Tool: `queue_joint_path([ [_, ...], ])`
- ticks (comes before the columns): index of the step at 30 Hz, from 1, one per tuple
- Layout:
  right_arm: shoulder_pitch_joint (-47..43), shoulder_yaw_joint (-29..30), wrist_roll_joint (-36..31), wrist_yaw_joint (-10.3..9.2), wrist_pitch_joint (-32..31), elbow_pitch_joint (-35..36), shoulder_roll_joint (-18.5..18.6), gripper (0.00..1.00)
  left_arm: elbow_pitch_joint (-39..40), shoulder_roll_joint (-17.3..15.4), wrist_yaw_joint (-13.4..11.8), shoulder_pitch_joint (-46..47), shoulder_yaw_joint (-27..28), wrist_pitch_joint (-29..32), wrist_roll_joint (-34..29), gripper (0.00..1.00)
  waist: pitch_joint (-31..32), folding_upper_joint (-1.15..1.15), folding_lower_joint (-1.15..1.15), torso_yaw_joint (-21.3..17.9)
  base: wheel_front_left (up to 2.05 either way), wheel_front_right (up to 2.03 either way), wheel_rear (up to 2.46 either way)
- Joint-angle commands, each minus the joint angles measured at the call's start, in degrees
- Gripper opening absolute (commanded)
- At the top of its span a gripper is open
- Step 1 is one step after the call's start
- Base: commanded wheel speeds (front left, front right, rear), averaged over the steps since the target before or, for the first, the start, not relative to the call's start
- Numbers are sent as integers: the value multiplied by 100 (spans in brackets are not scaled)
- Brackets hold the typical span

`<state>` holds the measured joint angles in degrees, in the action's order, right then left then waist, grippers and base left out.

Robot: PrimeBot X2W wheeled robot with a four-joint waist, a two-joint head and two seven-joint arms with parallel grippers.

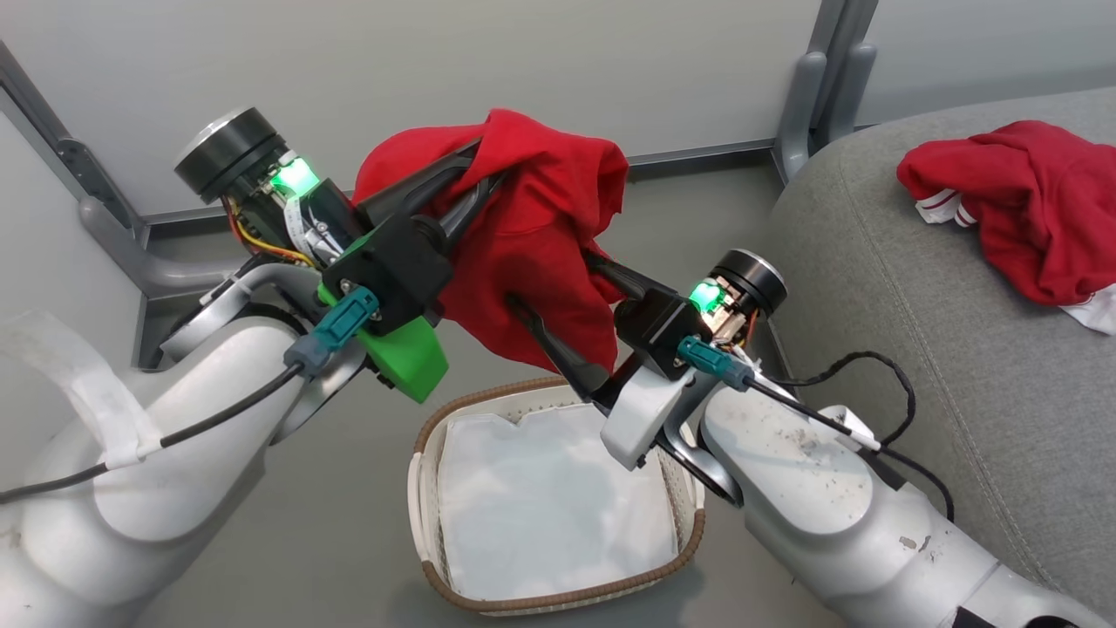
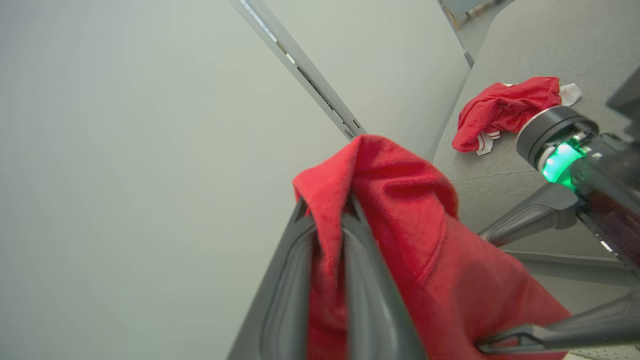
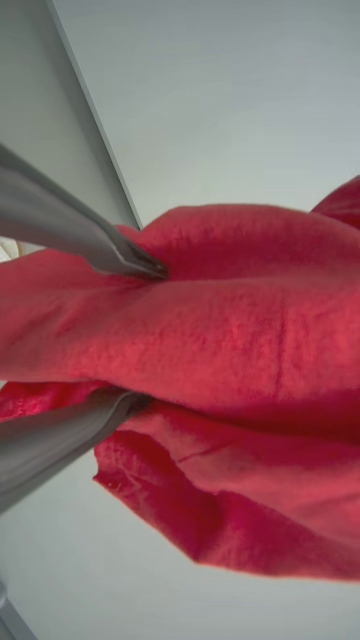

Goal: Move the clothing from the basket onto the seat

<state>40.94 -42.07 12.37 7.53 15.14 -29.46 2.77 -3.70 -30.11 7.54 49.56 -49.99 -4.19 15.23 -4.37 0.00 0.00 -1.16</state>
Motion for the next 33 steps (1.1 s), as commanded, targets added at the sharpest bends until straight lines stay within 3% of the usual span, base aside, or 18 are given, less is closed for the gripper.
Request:
queue_joint_path([
  [1, 91, -65, 104, -8, 1, -51, 23, 100, 28, 37, -12, 107, 5, -38, 74, 0, -3, 0, 0, 11, 0, 0, 0],
  [2, 150, -118, 167, -8, 1, -75, 22, 100, 28, 61, -16, 105, -2, -41, 87, 0, -8, 0, 0, 19, 0, 0, 0],
  [4, 239, -195, 255, -8, 1, -93, 21, 40, 26, 93, -31, 101, -1, -42, 114, 0, -22, 0, 0, 28, 0, 0, 0],
  [5, 264, -248, 305, -8, 1, -112, 22, 0, 22, 107, -53, 87, 10, -42, 138, 0, -33, 0, 0, 32, 0, 0, 0],
  [10, 365, -274, 442, -8, 1, -86, 21, 0, -72, 71, -171, -115, 132, -42, 362, 0, -107, 0, 0, 37, 0, 0, 0],
  [11, 374, -247, 432, -8, 1, -73, 23, 0, -104, 59, -213, -171, 187, -63, 441, 6, -122, 0, 0, 34, 0, 0, 0],
  [12, 377, -217, 414, -8, 1, -62, 23, 0, -132, 53, -246, -221, 229, -89, 501, 29, -134, 0, 0, 30, 0, 0, 0],
  [14, 370, -120, 371, -8, 1, -32, 21, 0, -183, 42, -324, -345, 311, -145, 632, 47, -161, 0, 0, 20, 0, 0, 0],
  [15, 354, -63, 350, -8, 1, -14, 21, 0, -220, 54, -371, -429, 357, -191, 729, 86, -174, 0, 0, 16, 0, 0, 0],
  [16, 337, -11, 319, -8, 1, 1, 22, 0, -250, 63, -410, -504, 386, -237, 785, 100, -183, 0, 0, 10, 0, 0, 0],
  [21, 213, 312, 170, -8, 1, 96, 21, 0, -473, 201, -656, -993, 494, -555, 1056, 100, -220, 0, 0, -18, 0, 0, 0],
  [33, -152, 1134, -200, -8, 1, 222, 66, 0, -865, 930, -1003, -2100, 599, -1059, 1543, 100, -253, 0, 0, -99, 0, 0, 0],
])
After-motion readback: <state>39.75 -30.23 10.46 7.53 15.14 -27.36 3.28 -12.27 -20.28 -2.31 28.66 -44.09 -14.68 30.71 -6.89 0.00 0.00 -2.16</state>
